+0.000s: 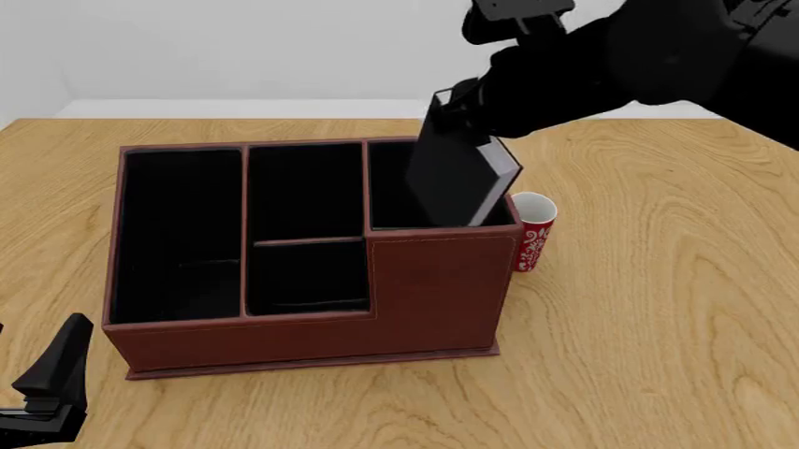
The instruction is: Pick up the book and place it in the right compartment of the caddy.
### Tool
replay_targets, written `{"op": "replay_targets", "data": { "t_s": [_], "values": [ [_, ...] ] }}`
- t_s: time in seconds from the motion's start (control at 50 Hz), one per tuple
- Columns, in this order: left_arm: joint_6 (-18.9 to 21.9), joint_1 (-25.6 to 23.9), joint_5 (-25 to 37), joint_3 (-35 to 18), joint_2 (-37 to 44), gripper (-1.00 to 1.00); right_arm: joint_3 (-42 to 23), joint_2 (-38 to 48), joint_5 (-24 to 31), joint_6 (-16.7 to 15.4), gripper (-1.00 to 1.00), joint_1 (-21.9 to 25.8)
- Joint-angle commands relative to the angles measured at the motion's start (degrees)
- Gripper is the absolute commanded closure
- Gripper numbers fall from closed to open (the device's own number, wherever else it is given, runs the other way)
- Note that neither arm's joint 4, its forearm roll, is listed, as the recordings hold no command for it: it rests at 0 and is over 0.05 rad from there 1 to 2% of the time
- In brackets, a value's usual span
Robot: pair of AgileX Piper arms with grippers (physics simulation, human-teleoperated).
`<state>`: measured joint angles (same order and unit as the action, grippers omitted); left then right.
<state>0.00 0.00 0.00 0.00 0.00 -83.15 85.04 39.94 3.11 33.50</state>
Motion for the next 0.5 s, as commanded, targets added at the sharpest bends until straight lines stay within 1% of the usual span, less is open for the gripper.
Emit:
{"op": "replay_targets", "data": {
  "t_s": [0.02, 0.26, 0.42, 0.44, 0.46, 0.48, 0.5],
  "values": [
    [0.00, 0.00, 0.00, 0.00, 0.00, -1.00, 0.97, 0.39, -1.60, 1.83, 1.00, 0.23],
    [0.00, 0.00, 0.00, 0.00, 0.00, -1.00, 0.91, 1.71, -2.23, 2.22, 1.00, 0.94],
    [0.00, 0.00, 0.00, 0.00, 0.00, -1.00, 0.04, 3.15, -1.96, 2.05, 1.00, 1.38],
    [0.00, 0.00, 0.00, 0.00, 0.00, -1.00, -0.17, 3.44, -1.89, 1.38, 1.00, 1.22],
    [0.00, 0.00, 0.00, 0.00, 0.00, -1.00, -0.18, 3.44, -1.89, 1.38, 1.00, 1.22],
    [0.00, 0.00, 0.00, 0.00, 0.00, -1.00, -0.08, 3.48, -2.09, 2.22, 1.00, 1.50],
    [0.00, 0.00, 0.00, 0.00, 0.00, -1.00, -0.21, 3.67, -2.05, 1.63, 1.00, 1.43]
  ]
}}
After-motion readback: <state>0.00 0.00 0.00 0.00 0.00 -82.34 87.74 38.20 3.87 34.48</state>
